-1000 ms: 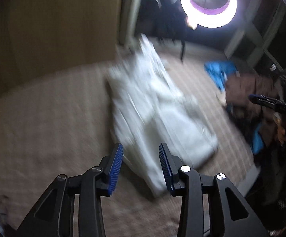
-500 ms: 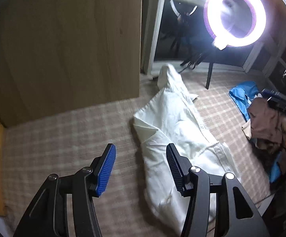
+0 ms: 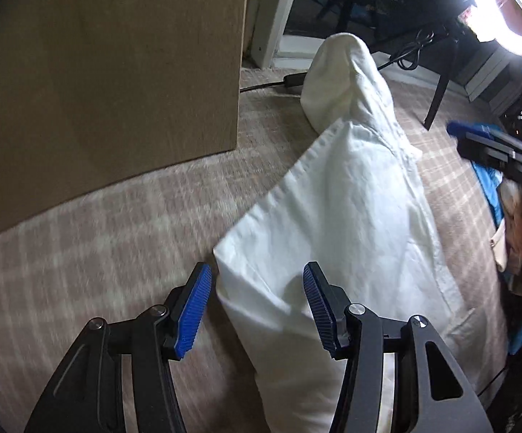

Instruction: Fold clothes

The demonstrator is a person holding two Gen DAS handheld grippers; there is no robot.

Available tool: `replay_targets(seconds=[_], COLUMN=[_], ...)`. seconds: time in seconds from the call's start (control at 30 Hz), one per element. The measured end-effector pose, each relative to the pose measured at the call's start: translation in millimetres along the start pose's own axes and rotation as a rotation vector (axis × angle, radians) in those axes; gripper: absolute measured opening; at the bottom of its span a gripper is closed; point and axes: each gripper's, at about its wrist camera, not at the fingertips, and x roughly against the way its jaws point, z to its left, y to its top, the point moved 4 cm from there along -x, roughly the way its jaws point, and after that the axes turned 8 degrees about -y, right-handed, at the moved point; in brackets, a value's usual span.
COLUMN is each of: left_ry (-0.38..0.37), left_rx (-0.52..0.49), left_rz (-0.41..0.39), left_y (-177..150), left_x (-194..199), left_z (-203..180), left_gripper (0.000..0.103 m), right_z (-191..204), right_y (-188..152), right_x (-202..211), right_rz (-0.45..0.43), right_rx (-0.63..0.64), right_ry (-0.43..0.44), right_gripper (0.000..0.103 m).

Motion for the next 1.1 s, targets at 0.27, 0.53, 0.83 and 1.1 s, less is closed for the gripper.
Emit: replay_targets(seconds=[0.27, 0.53, 0.83, 1.1], left_ry=[-0.043, -0.068, -0.06, -0.109], left_rx=[-0.069, -0.069, -0.102, -0.216], left_rz=[-0.028, -0.05, -0.117, -0.14], left_y=[-5.7, -11.8, -26.8, -81.5], left_x=[-4.3, 0.0, 40.5, 111.6], left_z=[-13.9, -18.6, -42.6, -89.6], left_gripper=[0.017, 0.004, 0.002, 0.007], right_z=[27.6, 45.4, 49.2, 75.9], right_y=[39.5, 48.8, 37.0, -72.5], right_x=[-36.7, -62.5, 38.4, 182.3], right_rz=[-0.023, 0.02, -0.232, -0.504], right_rx=[0.136, 0.161, 0.106, 0.1], right_ry=[0.03, 0.108, 0.134, 0.125], right_gripper=[0.082, 0.016, 0.009, 0.009])
